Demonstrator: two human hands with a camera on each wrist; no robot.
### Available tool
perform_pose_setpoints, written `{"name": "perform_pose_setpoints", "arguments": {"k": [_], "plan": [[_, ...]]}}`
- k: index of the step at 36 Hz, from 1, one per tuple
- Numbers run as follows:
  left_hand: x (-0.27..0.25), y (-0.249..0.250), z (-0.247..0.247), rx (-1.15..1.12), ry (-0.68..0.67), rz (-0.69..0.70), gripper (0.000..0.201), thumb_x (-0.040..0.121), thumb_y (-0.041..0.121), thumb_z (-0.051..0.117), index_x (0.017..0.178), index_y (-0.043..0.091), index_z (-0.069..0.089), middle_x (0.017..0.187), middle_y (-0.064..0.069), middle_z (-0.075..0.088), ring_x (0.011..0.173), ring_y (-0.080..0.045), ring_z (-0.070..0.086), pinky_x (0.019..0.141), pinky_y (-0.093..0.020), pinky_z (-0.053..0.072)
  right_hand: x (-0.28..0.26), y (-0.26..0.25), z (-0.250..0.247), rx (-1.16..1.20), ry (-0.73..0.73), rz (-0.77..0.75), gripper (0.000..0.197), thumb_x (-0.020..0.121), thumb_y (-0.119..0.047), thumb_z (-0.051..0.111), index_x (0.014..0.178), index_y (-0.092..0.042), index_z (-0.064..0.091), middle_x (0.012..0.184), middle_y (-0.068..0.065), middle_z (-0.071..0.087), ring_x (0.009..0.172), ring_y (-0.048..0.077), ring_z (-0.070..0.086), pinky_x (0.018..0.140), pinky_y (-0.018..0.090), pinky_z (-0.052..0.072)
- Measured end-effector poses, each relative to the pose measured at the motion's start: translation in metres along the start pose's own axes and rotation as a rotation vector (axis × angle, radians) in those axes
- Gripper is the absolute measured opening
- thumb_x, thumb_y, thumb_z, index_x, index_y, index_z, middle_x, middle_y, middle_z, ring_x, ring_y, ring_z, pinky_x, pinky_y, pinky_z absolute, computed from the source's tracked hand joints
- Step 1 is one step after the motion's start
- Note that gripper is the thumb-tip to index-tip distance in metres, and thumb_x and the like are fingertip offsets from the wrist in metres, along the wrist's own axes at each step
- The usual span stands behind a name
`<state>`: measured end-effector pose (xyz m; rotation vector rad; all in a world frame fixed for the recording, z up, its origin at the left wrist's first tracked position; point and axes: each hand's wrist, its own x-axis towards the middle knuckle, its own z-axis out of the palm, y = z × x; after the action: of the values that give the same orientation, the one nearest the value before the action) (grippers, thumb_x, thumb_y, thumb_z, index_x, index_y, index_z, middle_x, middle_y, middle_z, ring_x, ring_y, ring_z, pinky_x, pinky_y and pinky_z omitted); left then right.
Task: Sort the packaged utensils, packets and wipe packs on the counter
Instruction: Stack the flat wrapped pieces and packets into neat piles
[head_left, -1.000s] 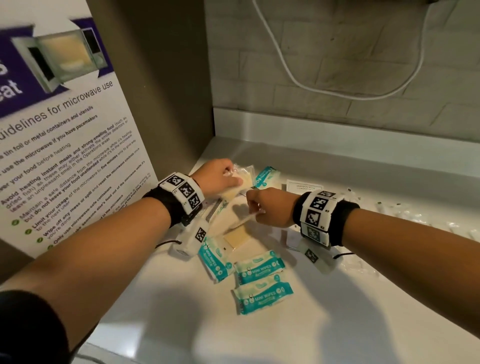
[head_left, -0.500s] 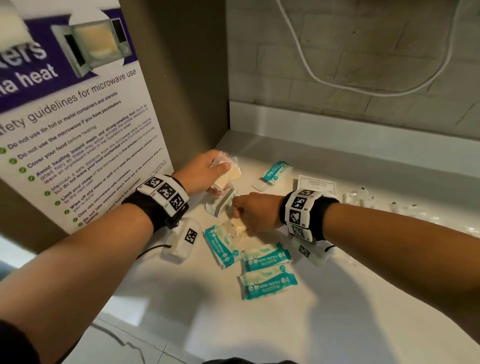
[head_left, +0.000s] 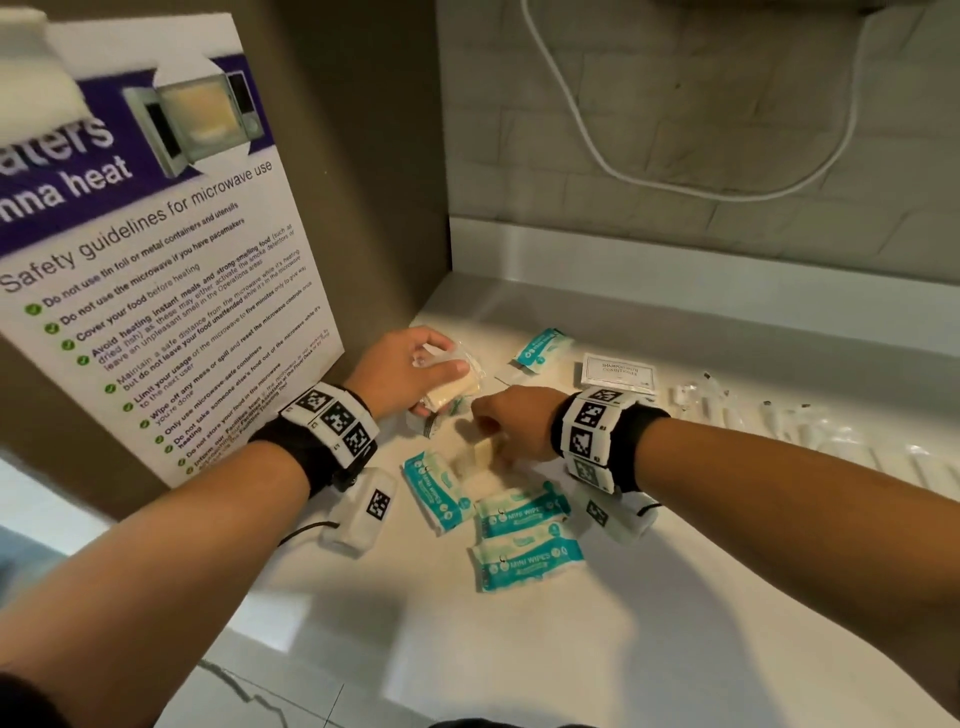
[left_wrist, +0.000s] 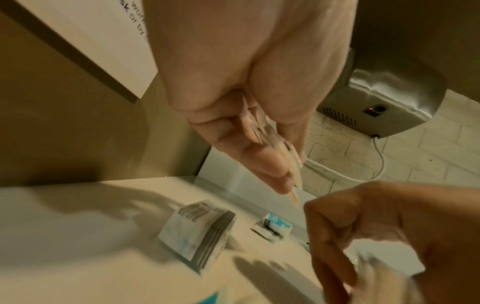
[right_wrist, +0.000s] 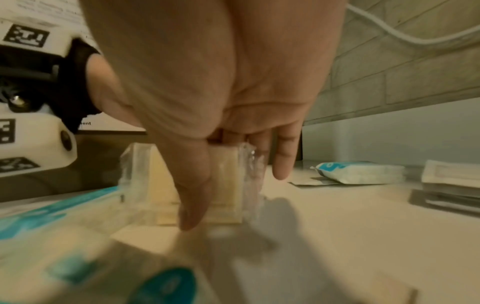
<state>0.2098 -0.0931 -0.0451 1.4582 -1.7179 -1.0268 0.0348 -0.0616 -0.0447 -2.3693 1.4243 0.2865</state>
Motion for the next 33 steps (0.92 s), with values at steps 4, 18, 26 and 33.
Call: {"name": "perform_pose_setpoints", "arguments": {"k": [4, 18, 26, 33], "plan": [[-0.006, 0.005, 0.009, 0.032, -0.032, 0.004, 0.029, 0.081, 0.025, 0.078, 0.107, 0.019, 0.067, 0.108, -0.007, 0.059, 0.093, -0.023, 0.066, 0.065, -0.042, 0.062, -0.020, 0.004, -0.001, 0.061, 0.123, 0.015, 0.030, 0.078, -0.022, 0.071, 0.102, -0.023, 0.053, 0.079, -0.013, 0.052, 0.078, 0.015, 0.056, 0.064, 0.026, 0.045], [-0.066, 0.068, 0.090, -0.141, -0.462, 0.025, 0.023, 0.100, 0.032, 0.049, 0.112, 0.022, 0.067, 0.107, -0.016, 0.068, 0.082, -0.020, 0.067, 0.066, -0.035, 0.057, -0.129, 0.048, 0.019, 0.397, 0.524, 0.285, 0.081, 0.055, -0.028, 0.092, 0.123, -0.016, 0.049, 0.111, -0.004, 0.042, 0.093, 0.015, 0.047, 0.079, 0.022, 0.040], [-0.105, 0.072, 0.145, 0.273, -0.703, 0.256, 0.054, 0.078, 0.025, 0.080, 0.114, 0.023, 0.041, 0.111, -0.003, 0.064, 0.095, -0.020, 0.065, 0.080, -0.034, 0.056, -0.189, 0.055, 0.050, 0.324, 0.297, 0.317, 0.036, 0.066, -0.037, 0.083, 0.087, -0.023, 0.056, 0.082, -0.006, 0.064, 0.076, 0.016, 0.060, 0.066, 0.028, 0.047], [-0.131, 0.068, 0.176, 0.527, -0.680, 0.381, 0.033, 0.086, 0.022, 0.067, 0.111, 0.018, 0.046, 0.099, 0.002, 0.057, 0.085, -0.016, 0.054, 0.067, -0.027, 0.039, -0.224, 0.056, 0.085, 0.088, 0.311, 0.276, 0.037, 0.075, -0.052, 0.069, 0.096, -0.024, 0.056, 0.090, -0.005, 0.061, 0.078, 0.018, 0.058, 0.058, 0.028, 0.036]]}}
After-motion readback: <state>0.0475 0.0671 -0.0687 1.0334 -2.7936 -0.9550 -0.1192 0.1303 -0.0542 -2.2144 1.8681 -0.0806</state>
